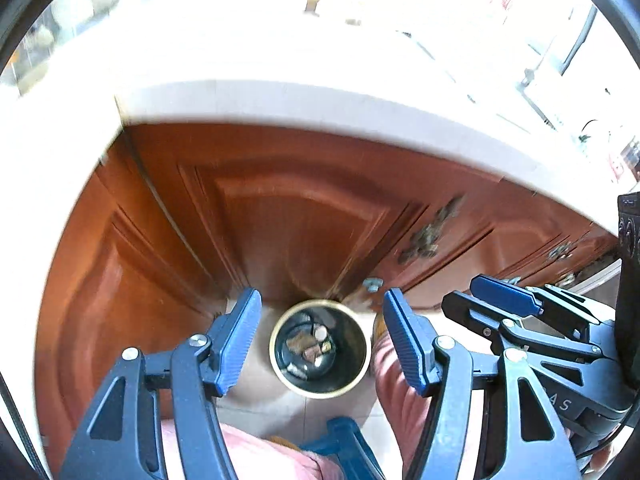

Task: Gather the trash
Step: 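Raise both tools back up to the counter, then grasp the white paper with the left tool while the right tool grasps the plastic bag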

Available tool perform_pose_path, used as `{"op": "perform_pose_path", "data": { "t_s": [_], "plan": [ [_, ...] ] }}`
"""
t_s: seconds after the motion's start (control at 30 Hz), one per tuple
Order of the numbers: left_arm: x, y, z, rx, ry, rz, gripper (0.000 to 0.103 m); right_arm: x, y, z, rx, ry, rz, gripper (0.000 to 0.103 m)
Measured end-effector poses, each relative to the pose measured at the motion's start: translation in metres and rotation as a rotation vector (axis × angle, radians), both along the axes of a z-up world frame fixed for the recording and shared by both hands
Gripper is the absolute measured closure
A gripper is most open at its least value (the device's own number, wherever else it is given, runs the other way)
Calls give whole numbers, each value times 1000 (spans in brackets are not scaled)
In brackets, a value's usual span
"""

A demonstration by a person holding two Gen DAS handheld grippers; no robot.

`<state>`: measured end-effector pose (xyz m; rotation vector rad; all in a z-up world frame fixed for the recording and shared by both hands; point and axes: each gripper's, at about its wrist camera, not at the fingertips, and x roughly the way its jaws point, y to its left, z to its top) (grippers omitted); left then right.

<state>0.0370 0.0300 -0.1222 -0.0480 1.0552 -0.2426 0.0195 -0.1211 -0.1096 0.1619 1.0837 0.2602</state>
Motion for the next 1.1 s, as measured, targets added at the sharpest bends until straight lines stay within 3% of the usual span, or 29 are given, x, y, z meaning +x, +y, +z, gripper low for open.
{"op": "perform_pose_path", "data": {
  "t_s": [0.3,0.63,0.73,0.93,1.1],
  "plan": [
    [8,-7,80,19,-124,-23,41,16,-20,70,-2,-56,-7,65],
    [58,-24,155,75,-209,-49,41,72,-54,145,-33,-145,-53,64],
    [83,-30,170,55,-203,-46,41,100,-65,161,-35,-164,-74,56],
    [146,-48,174,1,-158,-42,41,159,-87,173,-16,-166,-109,50],
    [207,-64,159,-26,-100,-14,41,221,-101,157,8,-123,-138,50]
  ]
}}
